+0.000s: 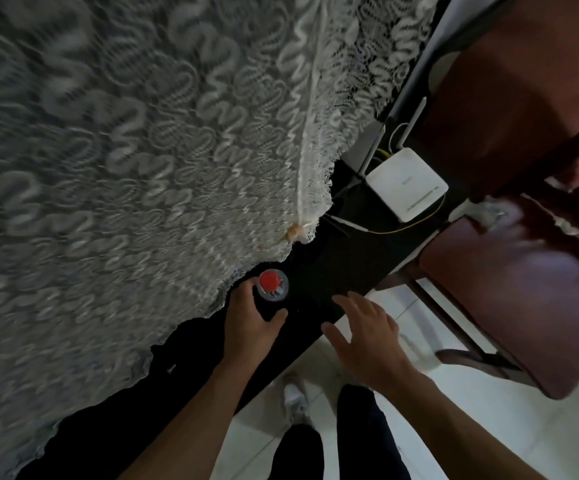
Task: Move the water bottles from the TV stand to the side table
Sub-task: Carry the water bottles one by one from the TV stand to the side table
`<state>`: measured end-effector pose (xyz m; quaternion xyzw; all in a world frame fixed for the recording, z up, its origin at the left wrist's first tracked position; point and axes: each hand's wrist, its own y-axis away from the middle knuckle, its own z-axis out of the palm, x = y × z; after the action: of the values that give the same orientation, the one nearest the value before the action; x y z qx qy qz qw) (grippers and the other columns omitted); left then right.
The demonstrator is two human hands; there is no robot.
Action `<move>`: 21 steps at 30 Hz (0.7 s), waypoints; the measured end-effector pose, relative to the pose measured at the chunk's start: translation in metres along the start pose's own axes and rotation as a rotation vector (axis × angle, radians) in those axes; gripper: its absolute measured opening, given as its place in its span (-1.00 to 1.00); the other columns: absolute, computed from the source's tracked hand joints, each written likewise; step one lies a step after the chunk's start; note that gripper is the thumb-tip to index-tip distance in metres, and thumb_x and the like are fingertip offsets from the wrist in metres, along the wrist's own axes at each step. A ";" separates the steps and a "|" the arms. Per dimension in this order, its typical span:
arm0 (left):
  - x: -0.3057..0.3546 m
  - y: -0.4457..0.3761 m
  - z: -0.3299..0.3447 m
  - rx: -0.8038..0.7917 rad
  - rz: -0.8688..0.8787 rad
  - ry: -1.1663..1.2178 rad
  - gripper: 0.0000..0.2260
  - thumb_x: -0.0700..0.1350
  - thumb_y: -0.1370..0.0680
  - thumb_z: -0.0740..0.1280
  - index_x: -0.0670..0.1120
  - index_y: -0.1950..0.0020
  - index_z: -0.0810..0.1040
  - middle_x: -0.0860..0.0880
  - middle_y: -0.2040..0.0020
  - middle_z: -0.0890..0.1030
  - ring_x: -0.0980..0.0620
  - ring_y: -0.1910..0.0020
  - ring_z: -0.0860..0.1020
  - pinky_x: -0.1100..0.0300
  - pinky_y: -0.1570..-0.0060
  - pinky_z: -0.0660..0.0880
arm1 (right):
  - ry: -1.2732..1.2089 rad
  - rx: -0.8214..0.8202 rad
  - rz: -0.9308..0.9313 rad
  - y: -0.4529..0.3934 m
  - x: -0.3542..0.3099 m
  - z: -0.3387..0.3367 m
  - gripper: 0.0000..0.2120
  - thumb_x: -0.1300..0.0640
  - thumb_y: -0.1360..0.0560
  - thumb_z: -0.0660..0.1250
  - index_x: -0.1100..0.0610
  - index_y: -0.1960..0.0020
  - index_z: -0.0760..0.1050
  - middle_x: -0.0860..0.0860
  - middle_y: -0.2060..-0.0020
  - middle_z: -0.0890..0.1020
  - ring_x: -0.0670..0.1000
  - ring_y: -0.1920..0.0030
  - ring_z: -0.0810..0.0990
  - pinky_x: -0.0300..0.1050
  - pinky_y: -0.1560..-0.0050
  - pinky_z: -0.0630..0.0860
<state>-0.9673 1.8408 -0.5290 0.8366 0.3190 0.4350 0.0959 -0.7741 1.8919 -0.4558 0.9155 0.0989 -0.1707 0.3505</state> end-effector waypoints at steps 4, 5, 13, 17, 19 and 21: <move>-0.007 -0.013 0.020 0.129 0.035 0.074 -0.41 -0.05 -0.42 0.58 -0.02 -0.38 0.41 -0.01 -0.31 0.46 0.00 -0.30 0.48 -0.07 -0.25 0.53 | -0.028 -0.017 0.018 -0.009 0.006 0.011 -0.43 -0.26 -0.59 0.11 -0.13 -0.54 0.13 -0.03 -0.57 0.12 0.07 -0.56 0.07 0.20 -0.54 0.03; -0.007 -0.015 0.025 0.170 0.043 0.088 -0.44 -0.07 -0.42 0.59 -0.04 -0.34 0.43 -0.01 -0.28 0.49 0.00 -0.27 0.51 -0.07 -0.23 0.55 | -0.031 -0.022 0.026 -0.010 0.008 0.012 -0.43 -0.26 -0.58 0.11 -0.13 -0.54 0.13 -0.04 -0.58 0.12 0.07 -0.57 0.07 0.20 -0.54 0.02; -0.001 -0.029 0.050 0.359 0.023 0.088 -0.54 -0.09 -0.31 0.63 -0.09 -0.12 0.52 -0.05 -0.06 0.56 -0.04 -0.02 0.56 0.19 0.02 0.44 | -0.042 -0.048 0.005 -0.010 0.022 0.020 -0.44 -0.27 -0.59 0.08 -0.15 -0.53 0.13 -0.06 -0.57 0.12 0.05 -0.56 0.06 0.15 -0.55 0.00; -0.008 -0.028 0.048 0.368 0.032 0.102 -0.54 -0.12 -0.28 0.64 -0.07 -0.08 0.53 -0.03 -0.02 0.59 -0.04 0.01 0.58 0.04 0.02 0.55 | -0.032 -0.011 -0.010 -0.016 0.024 0.016 -0.44 -0.28 -0.59 0.08 -0.13 -0.53 0.15 -0.04 -0.56 0.16 0.06 -0.55 0.11 0.14 -0.52 0.03; -0.012 -0.021 0.048 0.360 0.041 0.104 -0.54 -0.14 -0.29 0.62 -0.07 -0.11 0.54 -0.04 -0.03 0.60 -0.04 0.01 0.59 -0.02 0.00 0.57 | -0.032 0.005 -0.023 -0.020 0.026 0.013 -0.44 -0.27 -0.58 0.09 -0.11 -0.53 0.17 -0.03 -0.55 0.18 0.06 -0.54 0.14 0.14 -0.52 0.06; -0.012 -0.011 0.045 0.361 0.055 0.101 -0.54 -0.14 -0.30 0.61 -0.07 -0.13 0.54 -0.05 -0.02 0.61 -0.04 0.02 0.60 -0.04 0.00 0.58 | -0.031 0.020 -0.039 -0.023 0.026 0.007 -0.44 -0.26 -0.59 0.10 -0.09 -0.53 0.18 -0.02 -0.55 0.20 0.07 -0.53 0.16 0.14 -0.50 0.08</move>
<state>-0.9422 1.8476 -0.5686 0.8256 0.3732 0.4148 -0.0838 -0.7584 1.9055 -0.4848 0.9141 0.1095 -0.1927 0.3396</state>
